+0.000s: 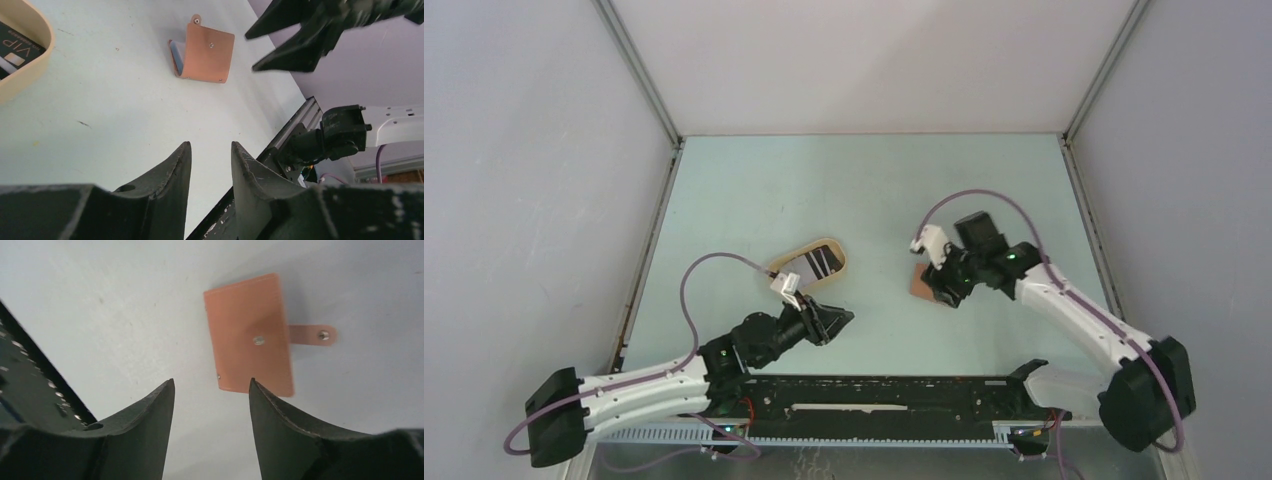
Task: Put the credit cards into the card holder
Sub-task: Turn over the card holder at the center of the board, then close the card holder at the center of the board.
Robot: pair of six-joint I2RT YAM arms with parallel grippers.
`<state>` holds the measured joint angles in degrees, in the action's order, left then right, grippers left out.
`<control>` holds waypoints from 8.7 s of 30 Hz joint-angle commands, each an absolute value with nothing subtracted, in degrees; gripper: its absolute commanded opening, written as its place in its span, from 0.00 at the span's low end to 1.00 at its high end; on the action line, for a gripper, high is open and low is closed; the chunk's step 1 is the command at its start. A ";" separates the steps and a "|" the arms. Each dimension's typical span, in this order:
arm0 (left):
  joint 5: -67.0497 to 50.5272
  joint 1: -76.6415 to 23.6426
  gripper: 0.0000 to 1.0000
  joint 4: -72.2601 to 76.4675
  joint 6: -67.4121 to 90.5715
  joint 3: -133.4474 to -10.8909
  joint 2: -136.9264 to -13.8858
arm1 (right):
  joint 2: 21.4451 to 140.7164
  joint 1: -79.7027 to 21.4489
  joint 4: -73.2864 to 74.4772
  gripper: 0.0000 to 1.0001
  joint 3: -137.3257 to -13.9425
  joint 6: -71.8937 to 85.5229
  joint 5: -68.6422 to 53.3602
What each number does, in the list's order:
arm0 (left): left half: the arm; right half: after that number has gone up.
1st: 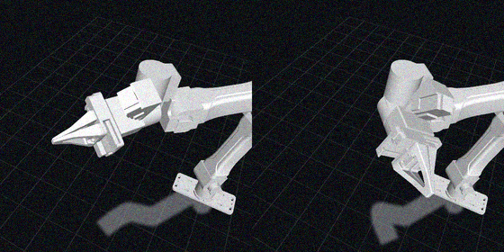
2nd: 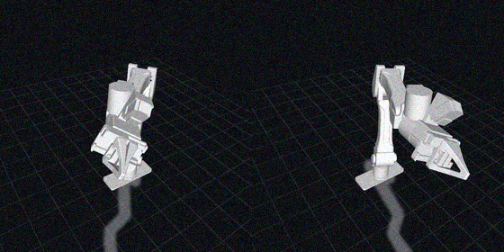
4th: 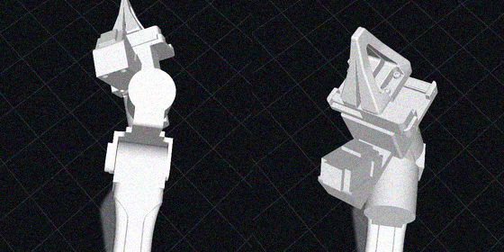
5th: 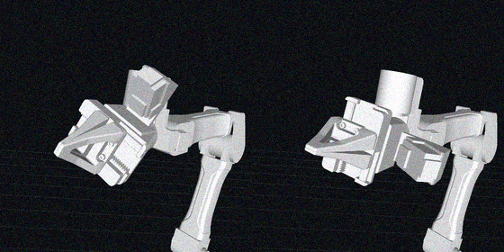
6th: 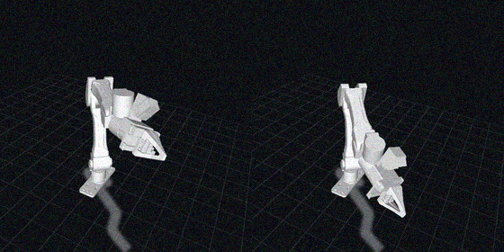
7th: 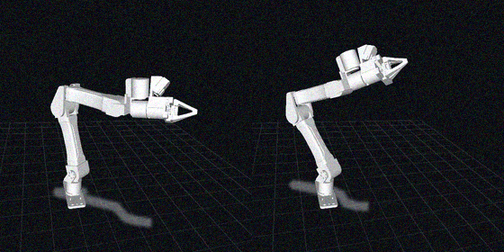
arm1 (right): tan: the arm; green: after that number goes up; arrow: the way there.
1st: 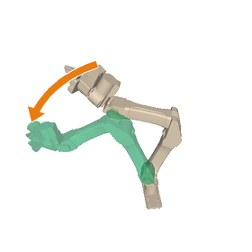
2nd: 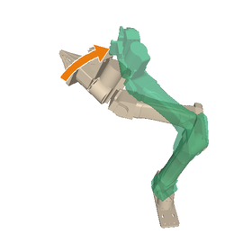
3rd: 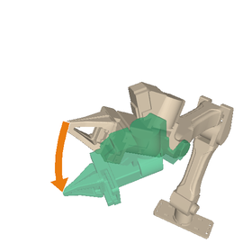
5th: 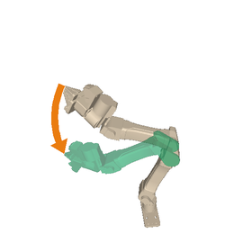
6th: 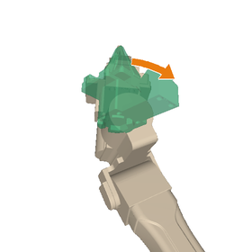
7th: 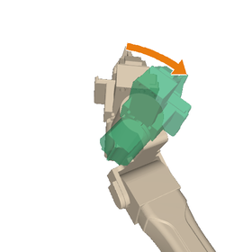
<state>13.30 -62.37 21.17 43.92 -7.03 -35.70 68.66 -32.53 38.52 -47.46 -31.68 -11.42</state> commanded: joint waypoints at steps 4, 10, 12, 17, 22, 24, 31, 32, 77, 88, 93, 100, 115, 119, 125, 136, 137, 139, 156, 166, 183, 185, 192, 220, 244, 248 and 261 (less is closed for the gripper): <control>8.76 -62.67 0.40 32.06 40.33 -9.78 -44.60 | 63.61 -21.18 41.88 0.59 -51.05 -30.36 -30.30; 5.57 -62.67 0.40 35.21 38.02 -14.20 -53.50 | 70.73 -21.19 41.11 0.45 -52.57 -28.21 -27.56; 5.09 -62.67 0.40 36.86 37.97 -14.99 -55.84 | 72.57 -21.14 41.33 0.40 -53.51 -27.96 -26.44; 5.15 -62.58 0.41 35.65 33.77 -17.79 -58.81 | 72.77 -20.07 40.60 0.38 -54.08 -28.34 -26.37; 6.45 -61.89 0.47 36.83 32.16 -19.67 -60.71 | 73.93 -17.12 40.96 0.37 -55.19 -28.70 -27.76; 5.54 -61.06 0.50 36.34 30.89 -20.70 -60.82 | 74.76 -15.36 41.84 0.37 -56.40 -29.32 -29.49; 2.80 -56.82 0.67 37.41 25.26 -25.12 -66.09 | 76.34 -9.02 44.66 0.42 -61.07 -32.08 -38.52; 1.22 -55.73 0.68 37.37 25.06 -26.32 -67.66 | 77.14 -8.68 45.25 0.43 -61.69 -32.86 -39.32; -9.25 -50.24 0.30 15.67 34.54 -63.24 -111.63 | 96.31 -6.46 54.03 0.39 -63.15 -40.19 -35.55; -8.93 -50.94 0.26 14.77 33.24 -62.70 -111.39 | 86.55 -5.54 56.13 0.47 -69.17 -33.58 -41.51; -5.28 -50.21 0.27 17.88 33.34 -58.29 -107.78 | 87.50 -7.61 53.90 0.46 -65.57 -31.76 -43.34; -4.72 -48.30 0.29 22.95 30.88 -51.60 -98.35 | 92.41 -14.74 47.56 0.32 -62.86 -28.32 -26.35; -23.32 -50.81 0.15 22.66 27.65 -59.80 -105.69 | 99.03 -11.23 49.57 0.15 -63.35 -29.79 -30.87; -22.76 -51.45 0.14 21.34 26.99 -61.86 -108.66 | 97.56 -9.25 51.24 0.20 -63.59 -31.88 -35.51; -18.15 -51.86 0.14 15.16 26.69 -64.87 -112.36 | 93.02 -7.74 51.15 0.30 -65.22 -32.50 -40.72; -15.91 -52.08 0.14 13.08 26.41 -65.21 -113.40 | 94.89 -3.78 48.19 0.49 -70.84 -30.16 -40.32; -15.91 -52.09 0.14 13.34 26.44 -64.95 -113.34 | 96.08 -3.55 48.35 0.49 -70.84 -29.46 -39.13; -16.08 -52.13 0.14 13.85 26.42 -64.63 -113.14 | 97.55 -1.34 47.97 0.48 -70.67 -27.34 -38.45; -14.11 -53.00 0.13 12.68 25.07 -64.87 -113.00 | 105.93 2.90 51.36 0.40 -71.22 -28.38 -43.20; -14.11 -53.09 0.13 12.47 24.99 -65.06 -113.20 | 108.80 2.90 53.77 0.31 -72.29 -29.92 -44.38; -14.24 -53.17 0.13 12.04 24.85 -65.39 -113.53 | 110.64 1.44 53.44 0.26 -72.94 -29.42 -44.30; -14.19 -53.18 0.13 11.98 24.86 -65.44 -113.63 | 110.74 1.13 53.52 0.24 -73.03 -29.46 -44.13; -14.16 -53.17 0.13 11.87 24.81 -65.56 -113.72 | 110.05 1.07 53.74 0.20 -73.13 -29.89 -44.32; -14.27 -53.17 0.13 11.34 24.77 -65.84 -113.95 | 108.35 1.65 56.42 0.00 -73.75 -33.17 -46.18; -23.84 -49.40 0.06 29.39 33.78 -56.03 -111.49 | 93.36 -11.39 43.87 0.00 -60.80 -39.70 -32.12; -25.16 -48.76 0.05 31.77 35.50 -55.23 -111.90 | 93.24 -11.89 43.93 0.00 -60.54 -40.53 -31.91; -25.75 -48.42 0.01 32.74 36.38 -55.04 -112.30 | 89.97 -14.41 42.54 0.00 -58.27 -42.88 -32.43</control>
